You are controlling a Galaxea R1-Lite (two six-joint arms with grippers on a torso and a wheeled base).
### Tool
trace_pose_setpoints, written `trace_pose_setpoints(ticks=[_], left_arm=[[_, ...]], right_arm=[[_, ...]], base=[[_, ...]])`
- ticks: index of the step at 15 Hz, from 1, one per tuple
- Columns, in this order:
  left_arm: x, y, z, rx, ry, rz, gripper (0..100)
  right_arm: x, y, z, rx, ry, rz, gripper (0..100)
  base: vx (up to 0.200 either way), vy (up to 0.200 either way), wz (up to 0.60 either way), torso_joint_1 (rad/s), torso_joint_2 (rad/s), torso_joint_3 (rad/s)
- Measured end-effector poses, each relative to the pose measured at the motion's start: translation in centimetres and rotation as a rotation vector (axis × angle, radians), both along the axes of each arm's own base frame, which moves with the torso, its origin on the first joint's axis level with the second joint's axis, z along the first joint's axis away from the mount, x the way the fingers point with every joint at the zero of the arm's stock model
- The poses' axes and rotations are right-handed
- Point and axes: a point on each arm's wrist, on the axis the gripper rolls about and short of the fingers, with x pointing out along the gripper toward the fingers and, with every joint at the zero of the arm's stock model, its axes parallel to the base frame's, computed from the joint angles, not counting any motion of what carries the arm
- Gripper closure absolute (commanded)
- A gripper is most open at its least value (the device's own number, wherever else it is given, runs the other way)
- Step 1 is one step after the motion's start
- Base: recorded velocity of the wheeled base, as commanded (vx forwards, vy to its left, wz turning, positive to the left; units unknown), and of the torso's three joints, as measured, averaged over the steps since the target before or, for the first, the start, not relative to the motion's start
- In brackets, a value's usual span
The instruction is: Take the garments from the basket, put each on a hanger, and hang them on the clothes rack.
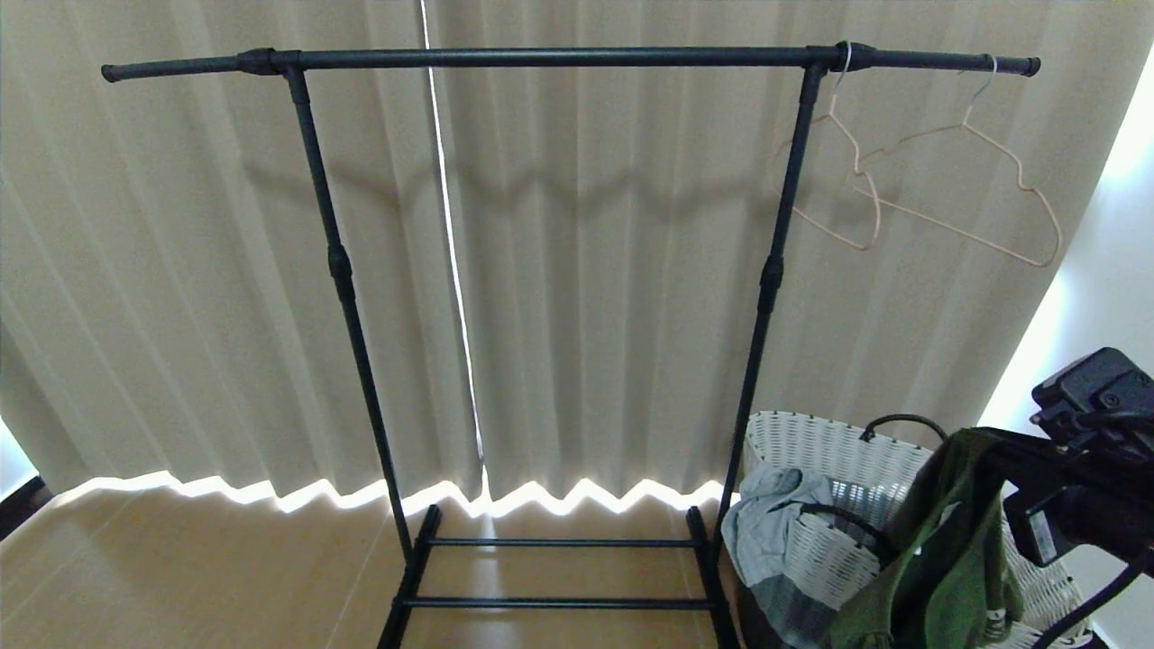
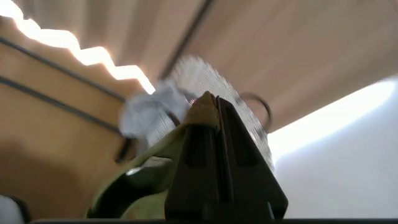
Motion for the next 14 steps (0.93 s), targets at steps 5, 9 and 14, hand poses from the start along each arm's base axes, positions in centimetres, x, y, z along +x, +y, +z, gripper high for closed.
trace_pose_setpoints(ticks=[5, 9, 14], left_arm=[[-0.5, -0.4, 6.4, -0.014, -0.118, -0.184, 0], [3.7, -0.6, 11.5, -0.024, -0.078, -0.280, 0], [10.9, -3.2, 15.1, -0.024, 0.037, -0.497, 0]], right_arm=[[2.0, 2.9, 2.5, 0.110, -0.047, 0.090, 100], [3.2, 5.3, 5.3, 0.172, -0.116, 0.171, 100], [2.9, 7.4, 8.1, 0.225, -0.194, 0.268, 100]], base=[[0.000, 0.000, 0.00, 0.000, 0.00, 0.000], [0.000, 0.000, 0.00, 0.000, 0.00, 0.000], [0.000, 0.000, 0.00, 0.000, 0.00, 0.000]])
